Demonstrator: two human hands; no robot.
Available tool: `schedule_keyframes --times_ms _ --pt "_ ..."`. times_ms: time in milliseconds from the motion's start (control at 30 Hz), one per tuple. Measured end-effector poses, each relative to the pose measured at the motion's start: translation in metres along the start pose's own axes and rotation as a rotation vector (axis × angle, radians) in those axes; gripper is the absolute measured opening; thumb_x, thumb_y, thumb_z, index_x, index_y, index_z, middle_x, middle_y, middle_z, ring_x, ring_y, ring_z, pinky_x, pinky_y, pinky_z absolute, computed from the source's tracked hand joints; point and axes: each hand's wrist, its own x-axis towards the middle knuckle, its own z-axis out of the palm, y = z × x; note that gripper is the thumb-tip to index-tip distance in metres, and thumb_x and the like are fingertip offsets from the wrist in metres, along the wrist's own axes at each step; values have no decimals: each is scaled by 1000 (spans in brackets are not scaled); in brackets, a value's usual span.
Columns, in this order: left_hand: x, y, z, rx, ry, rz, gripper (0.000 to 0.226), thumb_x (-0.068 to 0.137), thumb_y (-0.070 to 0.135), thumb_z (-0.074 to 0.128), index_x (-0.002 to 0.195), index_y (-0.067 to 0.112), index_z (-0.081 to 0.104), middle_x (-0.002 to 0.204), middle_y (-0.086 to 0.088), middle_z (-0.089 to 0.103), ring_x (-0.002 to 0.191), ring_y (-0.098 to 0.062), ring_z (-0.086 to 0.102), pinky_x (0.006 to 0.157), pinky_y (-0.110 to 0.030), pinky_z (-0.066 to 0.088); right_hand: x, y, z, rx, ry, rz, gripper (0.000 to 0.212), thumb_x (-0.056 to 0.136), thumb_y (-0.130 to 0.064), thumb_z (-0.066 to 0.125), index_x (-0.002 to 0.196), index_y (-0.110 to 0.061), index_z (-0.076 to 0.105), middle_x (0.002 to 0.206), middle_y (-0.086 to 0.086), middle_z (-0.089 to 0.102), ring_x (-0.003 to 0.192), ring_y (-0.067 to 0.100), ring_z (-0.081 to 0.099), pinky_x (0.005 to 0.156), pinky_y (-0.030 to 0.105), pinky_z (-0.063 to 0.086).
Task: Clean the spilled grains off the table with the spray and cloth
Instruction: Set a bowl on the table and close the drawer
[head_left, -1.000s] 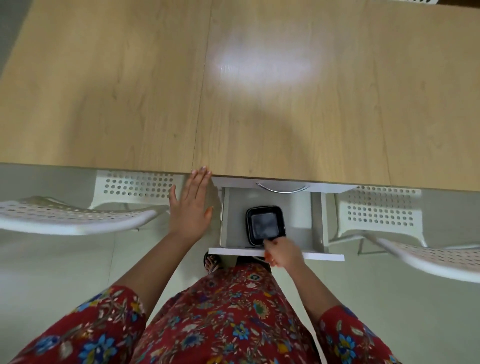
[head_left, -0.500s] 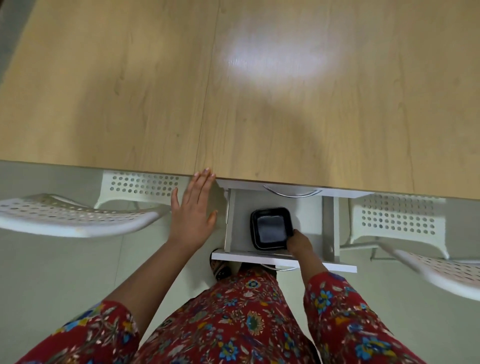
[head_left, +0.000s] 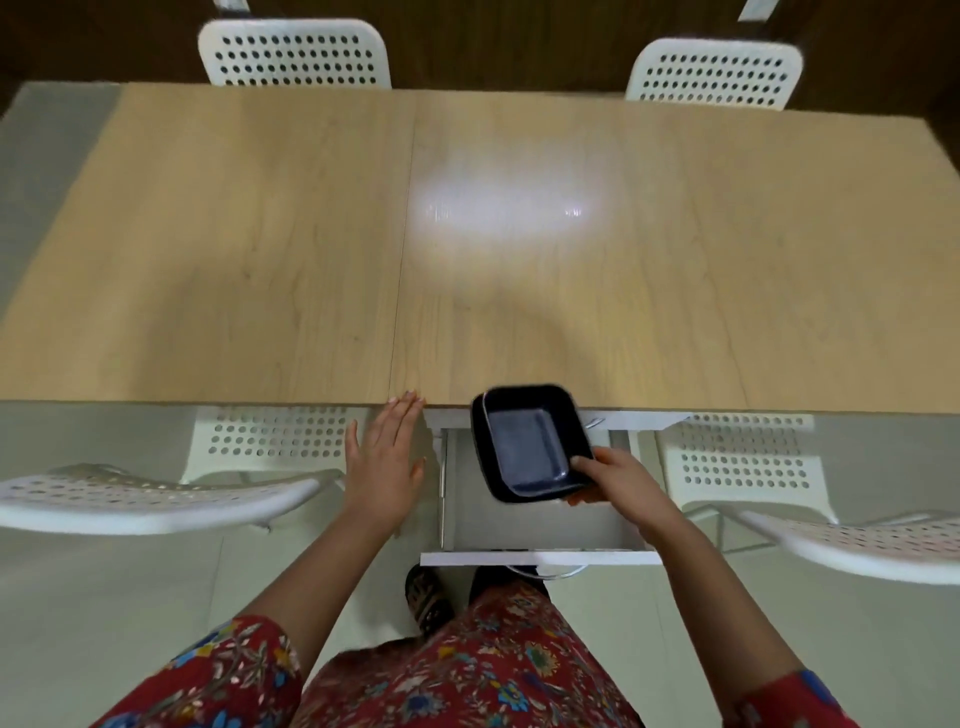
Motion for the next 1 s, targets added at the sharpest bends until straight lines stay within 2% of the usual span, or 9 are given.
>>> schedule_keyframes --times_ms 100,233,433,600,667,767,867,933,1000 --pt "-1 1 -1 5 -34 -1 84 82 20 68 153 23 23 160 9 17 146 -13 20 114 -57 14 2 -34 2 83 159 -63 19 101 -16 44 97 -11 63 80 11 72 72 27 67 81 39 53" --pt "-2 1 0 5 -47 -2 87 86 21 64 155 23 12 161 10 5 148 -11 9 115 -56 8 30 -62 5 -49 384 -99 22 97 -20 40 96 -10 60 82 8 70 76 27 65 69 36 48" --pt "-2 2 -1 8 -72 -18 86 90 26 59 155 25 2 160 13 -6 148 -8 -1 117 -56 5 57 -75 5 -149 486 -21 20 95 -17 39 88 -5 54 75 4 51 68 23 46 53 31 30" --pt "-2 4 -1 14 -76 -30 85 91 27 58 155 26 2 161 13 -7 148 -7 -1 117 -56 5 66 -67 4 -163 493 -19 21 97 -20 38 94 -6 54 79 4 54 74 25 50 54 31 33" --pt "-2 5 0 26 -71 -31 85 90 28 59 155 25 4 161 13 -5 149 -8 0 117 -56 7 65 -65 3 -158 477 -46 31 100 -32 37 113 -9 53 87 6 61 78 27 58 63 34 43" --pt "-2 4 2 35 -60 -33 86 89 27 62 155 24 6 162 11 -2 149 -9 1 116 -57 9 47 -59 -1 -126 483 -101 52 97 -57 32 137 -25 35 88 3 68 77 23 67 75 40 52" --pt "-3 4 4 47 -47 -34 89 87 26 64 155 22 8 162 9 0 149 -10 2 116 -58 11 12 -26 6 -147 504 -269 33 99 -51 39 118 -27 51 77 -4 69 71 14 64 66 33 49" --pt "-4 5 6 50 -71 -42 89 87 26 64 155 22 6 162 9 -2 148 -10 0 116 -57 9 -9 18 25 -207 365 -278 22 100 -39 44 101 -25 61 71 -5 66 65 9 62 61 30 46" --pt "-5 6 7 51 -63 -43 88 87 25 64 155 21 7 162 8 -1 148 -10 0 116 -57 9 -21 71 45 -344 193 -237 21 100 -33 47 96 -22 65 74 -4 67 66 8 60 63 30 47"
